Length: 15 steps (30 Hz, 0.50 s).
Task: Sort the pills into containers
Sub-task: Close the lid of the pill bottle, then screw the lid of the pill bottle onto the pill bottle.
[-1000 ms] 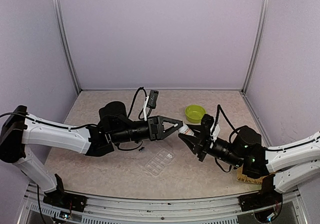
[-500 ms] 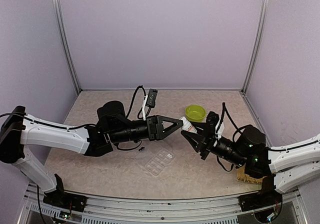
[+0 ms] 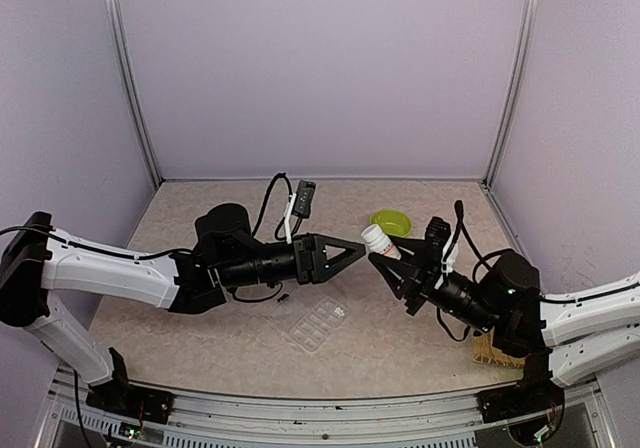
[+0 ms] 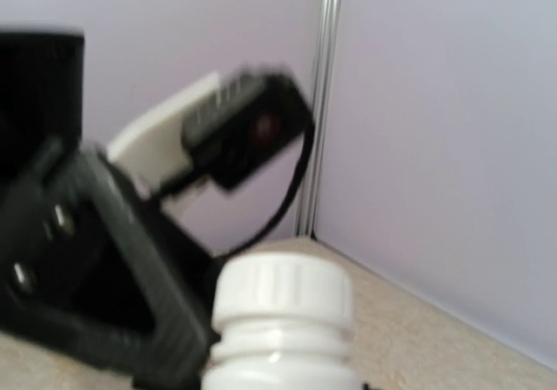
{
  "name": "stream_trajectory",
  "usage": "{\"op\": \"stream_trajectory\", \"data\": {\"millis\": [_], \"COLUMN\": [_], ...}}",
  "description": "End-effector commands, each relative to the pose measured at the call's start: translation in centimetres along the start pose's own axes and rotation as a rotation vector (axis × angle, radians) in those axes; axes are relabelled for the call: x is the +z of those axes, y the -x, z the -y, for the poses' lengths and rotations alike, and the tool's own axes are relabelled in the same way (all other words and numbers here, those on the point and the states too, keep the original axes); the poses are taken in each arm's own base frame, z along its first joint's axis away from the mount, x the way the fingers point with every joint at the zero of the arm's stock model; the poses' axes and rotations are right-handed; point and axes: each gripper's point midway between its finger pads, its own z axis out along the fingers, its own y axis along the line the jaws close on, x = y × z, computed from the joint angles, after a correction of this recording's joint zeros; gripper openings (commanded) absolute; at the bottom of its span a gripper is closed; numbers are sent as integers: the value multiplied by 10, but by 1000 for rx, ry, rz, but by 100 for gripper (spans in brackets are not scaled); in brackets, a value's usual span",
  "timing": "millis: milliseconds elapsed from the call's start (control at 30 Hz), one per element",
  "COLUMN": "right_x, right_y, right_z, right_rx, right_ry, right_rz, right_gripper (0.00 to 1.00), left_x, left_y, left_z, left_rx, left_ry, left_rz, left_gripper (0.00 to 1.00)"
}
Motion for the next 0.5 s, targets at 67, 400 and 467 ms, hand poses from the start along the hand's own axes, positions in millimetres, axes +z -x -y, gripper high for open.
{"op": "stream_trajectory", "data": {"millis": [67,400,467], "right_x": [-7,-1,5], "right_y": [26,14,8], "right_z": [1,-2,-6], "right_rx": [23,17,20], "right_ry": [-7,-2,15], "right_rz": [96,36,8], "right_gripper": [0,0,0], "left_x": [-7,-27,-29], "left_y": [-7,14,18], "left_z": [-8,23,32], "left_rx": [17,121,138], "left_ry": [32,-55,-80], "left_rz": [-16,42,50], "left_gripper": [62,98,99]}}
